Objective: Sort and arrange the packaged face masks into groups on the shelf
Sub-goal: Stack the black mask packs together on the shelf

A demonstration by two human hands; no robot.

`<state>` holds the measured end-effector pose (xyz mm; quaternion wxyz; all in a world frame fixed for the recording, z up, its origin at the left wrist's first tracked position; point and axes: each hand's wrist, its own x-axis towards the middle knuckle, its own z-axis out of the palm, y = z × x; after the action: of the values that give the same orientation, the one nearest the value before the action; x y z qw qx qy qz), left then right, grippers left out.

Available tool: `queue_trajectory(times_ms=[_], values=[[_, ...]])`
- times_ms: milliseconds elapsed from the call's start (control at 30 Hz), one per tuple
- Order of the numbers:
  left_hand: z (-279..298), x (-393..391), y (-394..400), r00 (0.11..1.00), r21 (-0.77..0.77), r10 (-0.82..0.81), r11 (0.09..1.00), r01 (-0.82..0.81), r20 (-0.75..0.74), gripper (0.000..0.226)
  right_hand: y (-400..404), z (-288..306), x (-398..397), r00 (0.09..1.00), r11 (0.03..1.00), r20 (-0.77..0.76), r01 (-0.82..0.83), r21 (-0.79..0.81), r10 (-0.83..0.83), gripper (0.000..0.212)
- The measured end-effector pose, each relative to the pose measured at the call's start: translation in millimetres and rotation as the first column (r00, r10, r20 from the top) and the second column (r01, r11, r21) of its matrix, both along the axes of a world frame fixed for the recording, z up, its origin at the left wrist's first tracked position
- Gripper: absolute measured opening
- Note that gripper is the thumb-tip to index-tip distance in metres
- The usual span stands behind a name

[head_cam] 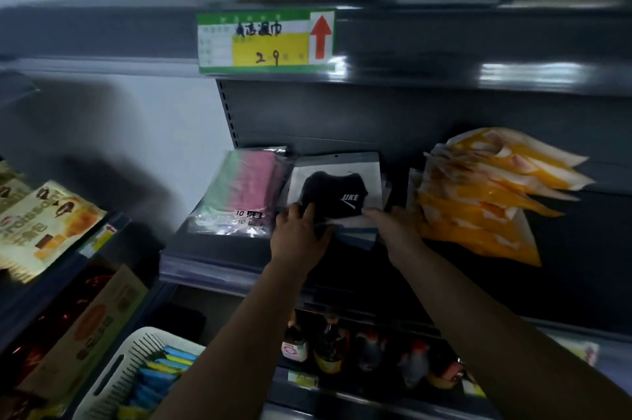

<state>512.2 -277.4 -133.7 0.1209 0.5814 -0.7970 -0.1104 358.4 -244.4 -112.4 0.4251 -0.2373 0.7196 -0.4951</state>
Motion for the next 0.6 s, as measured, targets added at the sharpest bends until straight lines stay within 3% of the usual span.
queue_trajectory(times_ms=[267, 367, 500, 600], values=[[-1.9, 7.0, 0.6, 0.988, 0.000, -0.087, 0.996, 0.088, -0.129, 0.060, -1.6, -3.7, 16.4, 0.971, 0.988, 0.199, 0.147, -0.044, -0.135, 0.074], [-1.1, 12.5, 0.9, 0.983, 0.002, -0.131, 0.991, 0.132, -0.125, 0.061, 6.3, -6.7, 20.4, 0.983, 0.984, 0.109, 0.155, -0.085, -0.146, 0.063], [4.6, 13.6, 4.4, 0.949, -0.024, -0.160, 0.987, 0.159, -0.272, 0.058, 25.6, 5.8, 21.6, 0.982, 0.952, 0.003, 0.182, -0.246, -0.187, 0.033], [11.3, 10.8, -0.8, 0.916, -0.013, -0.153, 0.987, 0.160, -0.371, 0.067, 44.1, 11.8, 22.4, 0.986, 0.913, -0.047, 0.128, -0.387, -0.159, 0.031]])
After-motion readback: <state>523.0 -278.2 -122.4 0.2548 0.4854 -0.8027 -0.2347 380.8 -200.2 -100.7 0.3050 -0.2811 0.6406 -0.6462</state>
